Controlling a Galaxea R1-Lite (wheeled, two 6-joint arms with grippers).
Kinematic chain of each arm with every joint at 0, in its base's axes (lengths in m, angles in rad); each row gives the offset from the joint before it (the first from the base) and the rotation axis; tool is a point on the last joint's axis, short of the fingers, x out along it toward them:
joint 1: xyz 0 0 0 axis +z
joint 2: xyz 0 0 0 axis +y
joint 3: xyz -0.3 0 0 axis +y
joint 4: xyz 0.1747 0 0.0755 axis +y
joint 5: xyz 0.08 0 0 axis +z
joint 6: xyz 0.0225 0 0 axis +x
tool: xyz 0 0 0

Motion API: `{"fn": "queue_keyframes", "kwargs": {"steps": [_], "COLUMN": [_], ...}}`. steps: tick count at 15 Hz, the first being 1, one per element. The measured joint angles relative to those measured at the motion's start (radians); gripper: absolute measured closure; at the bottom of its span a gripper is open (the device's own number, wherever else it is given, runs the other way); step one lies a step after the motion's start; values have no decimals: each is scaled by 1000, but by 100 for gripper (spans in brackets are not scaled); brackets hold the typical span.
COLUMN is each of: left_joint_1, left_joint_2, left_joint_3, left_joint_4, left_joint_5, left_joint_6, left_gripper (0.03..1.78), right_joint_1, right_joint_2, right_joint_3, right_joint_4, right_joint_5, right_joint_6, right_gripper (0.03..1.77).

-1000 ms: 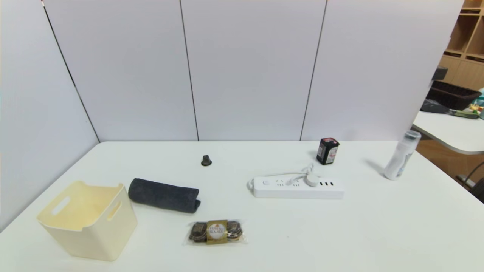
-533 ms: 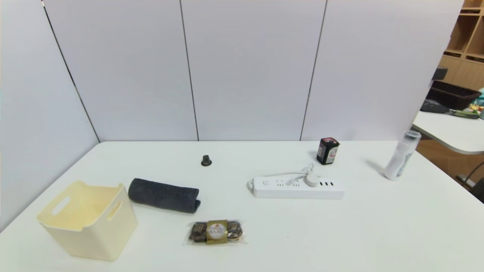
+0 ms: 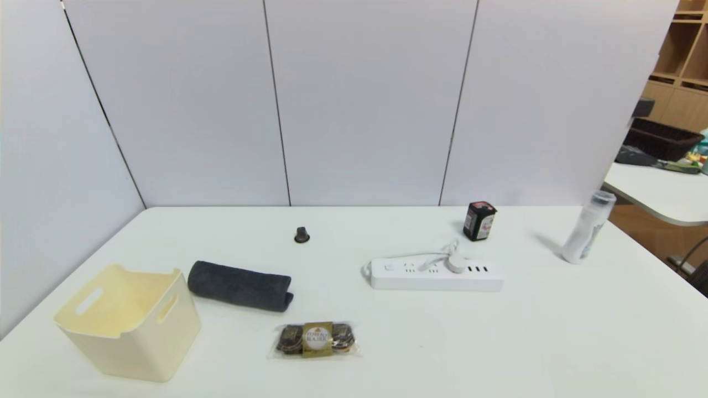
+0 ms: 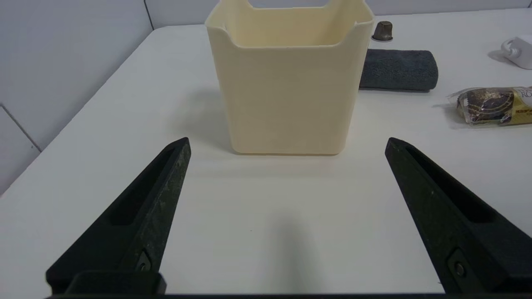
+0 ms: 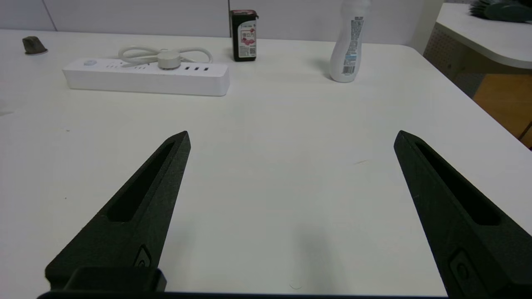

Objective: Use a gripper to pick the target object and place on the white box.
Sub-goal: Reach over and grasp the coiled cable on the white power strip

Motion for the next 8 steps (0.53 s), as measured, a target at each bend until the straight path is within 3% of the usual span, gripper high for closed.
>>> {"fn": "queue_keyframes", "kwargs": {"steps": [3, 8], "left_joint_1": [-2, -88], "left_joint_2": [97, 400], "left_joint_3": [-127, -442], "left_joint_4": [50, 234], "left_joint_5": [-3, -16], "left_joint_6": [84, 264], "left_gripper": [12, 12], "right_joint_1": [0, 0], "right_joint_2": [0, 0], "right_joint_3": [0, 0], "right_joint_4": [0, 0], "right_joint_5": [1, 0], "right_joint_6": [0, -1], "right_gripper": [11, 11]}}
